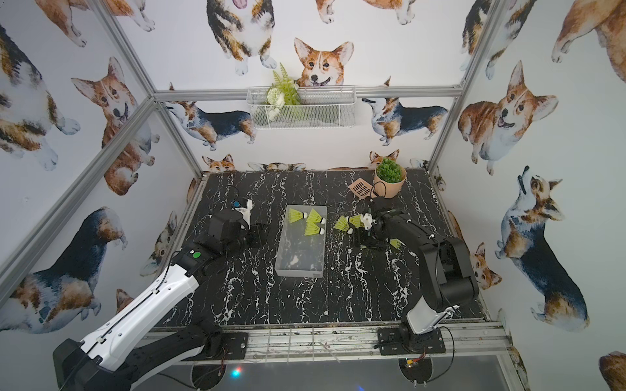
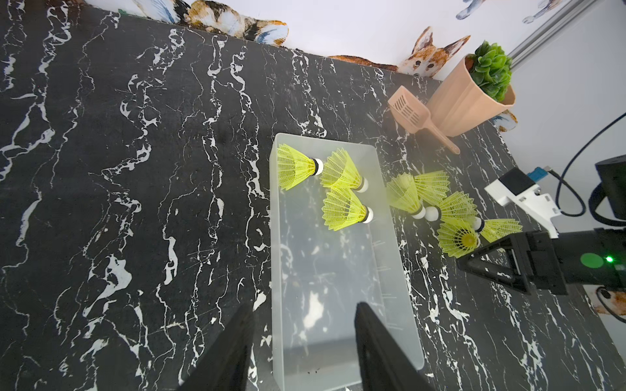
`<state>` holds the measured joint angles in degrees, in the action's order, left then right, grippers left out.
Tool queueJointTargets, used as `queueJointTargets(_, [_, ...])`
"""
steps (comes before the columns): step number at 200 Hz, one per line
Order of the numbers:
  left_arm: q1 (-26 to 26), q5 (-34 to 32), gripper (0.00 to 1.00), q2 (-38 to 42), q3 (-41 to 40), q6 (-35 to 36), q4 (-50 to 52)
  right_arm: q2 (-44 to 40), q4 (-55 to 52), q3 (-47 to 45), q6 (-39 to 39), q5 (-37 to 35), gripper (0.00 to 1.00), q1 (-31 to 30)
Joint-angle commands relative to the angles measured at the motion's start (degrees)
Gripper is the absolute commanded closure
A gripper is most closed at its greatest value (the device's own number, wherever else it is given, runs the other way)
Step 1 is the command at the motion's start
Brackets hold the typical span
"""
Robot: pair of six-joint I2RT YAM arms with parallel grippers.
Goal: Put the shuttlecocks into the storage box
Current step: Adjust the shuttlecock at the center of the board.
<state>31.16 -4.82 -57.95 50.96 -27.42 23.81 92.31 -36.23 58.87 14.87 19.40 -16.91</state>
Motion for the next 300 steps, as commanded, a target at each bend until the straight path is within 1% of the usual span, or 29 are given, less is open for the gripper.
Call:
queueJointTargets(1, [0.0, 0.1, 0.49, 0.0, -0.2, 0.3, -0.6, -1.6, 2.1, 0.1, -2.2, -0.5, 0.25, -0.5])
queueJointTargets(22, [0.0, -0.1, 0.49, 0.0, -0.2, 0.5, -0.5, -5.9, 2.6, -1.8, -3.8, -4.2, 0.26, -0.6])
queueJointTargets(50, [0.0, -0.3, 0.49, -0.3, -0.3, 0.6, -0.8, -12.0, 3.7, -5.4, -4.3, -11.8, 0.28, -0.5])
queueJointTargets(69, [-0.1, 0.1, 0.48, -0.5, -0.2, 0.6, -0.9, -13.5, 3.8, -7.1, -5.0, -14.9, 0.28, 0.3])
queueJointTargets(96, [0.0, 0.1, 0.49, -0.8, -0.4, 0.6, -1.3, -11.3, 2.6, -6.8, -5.8, -14.2, 0.25, 2.2])
queueJointTargets(190, [-0.1, -0.5, 0.48, -0.8, -0.2, 1.3, -0.5, -1.8, 3.3, -2.0, -14.2, -15.6, 0.14, 2.4])
queueJointTargets(218, [-0.1, -0.6, 0.48, -0.8, -0.2, 1.4, -0.4, -0.3, 4.6, -1.4, -16.3, -14.2, 0.11, 2.5])
queueJointTargets(251, [-0.1, -0.5, 0.48, -1.2, -0.1, 1.5, -0.3, 2.5, 4.6, 0.1, -18.6, -11.5, 0.11, 2.5])
queueJointTargets(267, [-0.1, -0.5, 0.48, -1.1, 0.0, 1.5, -0.3, 3.9, 3.7, 1.3, -19.2, -9.0, 0.11, 2.5])
queueJointTargets(282, [-0.1, -0.6, 0.48, -1.1, 0.0, 1.5, -0.1, 5.4, 2.4, 2.2, -18.9, -7.7, 0.12, 2.5])
queueJointTargets(300, [-0.1, -0.6, 0.48, -0.9, -0.1, 1.5, -0.1, 5.2, 1.6, 1.9, -17.9, -6.4, 0.13, 2.0])
